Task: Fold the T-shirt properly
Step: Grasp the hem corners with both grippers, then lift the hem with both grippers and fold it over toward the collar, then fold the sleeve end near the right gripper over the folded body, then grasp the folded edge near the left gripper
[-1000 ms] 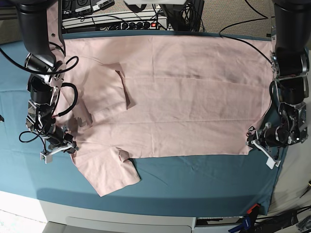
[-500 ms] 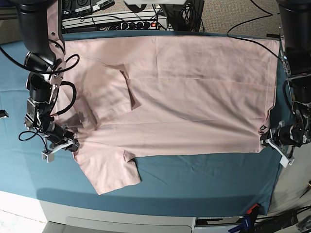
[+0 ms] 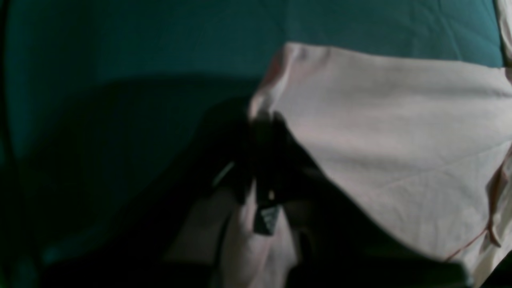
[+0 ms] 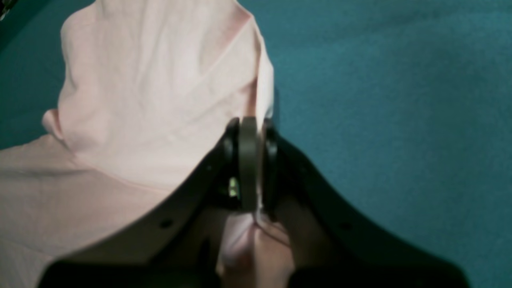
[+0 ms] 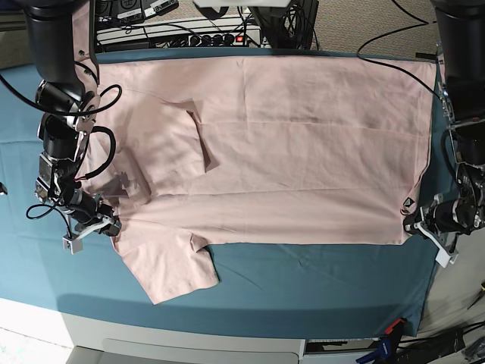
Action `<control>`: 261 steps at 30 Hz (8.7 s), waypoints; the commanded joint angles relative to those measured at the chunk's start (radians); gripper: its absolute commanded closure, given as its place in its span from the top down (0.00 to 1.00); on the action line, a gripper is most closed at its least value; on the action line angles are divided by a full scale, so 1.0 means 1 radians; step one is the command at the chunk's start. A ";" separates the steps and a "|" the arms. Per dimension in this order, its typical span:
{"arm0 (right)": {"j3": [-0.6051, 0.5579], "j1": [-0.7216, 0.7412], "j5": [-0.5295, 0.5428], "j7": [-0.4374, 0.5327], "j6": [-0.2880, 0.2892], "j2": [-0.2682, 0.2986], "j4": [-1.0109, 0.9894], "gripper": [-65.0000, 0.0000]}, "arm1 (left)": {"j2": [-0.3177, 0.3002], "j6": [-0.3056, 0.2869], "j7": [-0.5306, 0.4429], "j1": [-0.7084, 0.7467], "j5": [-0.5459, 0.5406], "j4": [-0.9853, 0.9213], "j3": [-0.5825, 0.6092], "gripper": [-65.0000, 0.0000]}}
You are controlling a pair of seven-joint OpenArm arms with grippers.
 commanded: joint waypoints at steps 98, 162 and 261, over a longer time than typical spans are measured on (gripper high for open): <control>0.003 -0.771 0.662 -0.520 0.043 0.150 1.217 0.00 | -0.278 -0.202 0.455 0.193 -0.742 0.079 -0.003 0.00; 0.150 -0.328 0.506 -0.653 -0.037 -0.020 0.542 0.48 | -0.338 -0.202 0.455 0.420 -0.742 0.467 -0.005 0.55; 0.218 -0.968 1.069 -0.855 0.043 -0.200 1.685 0.45 | -0.321 -0.114 0.455 0.507 -0.700 0.293 -0.005 0.60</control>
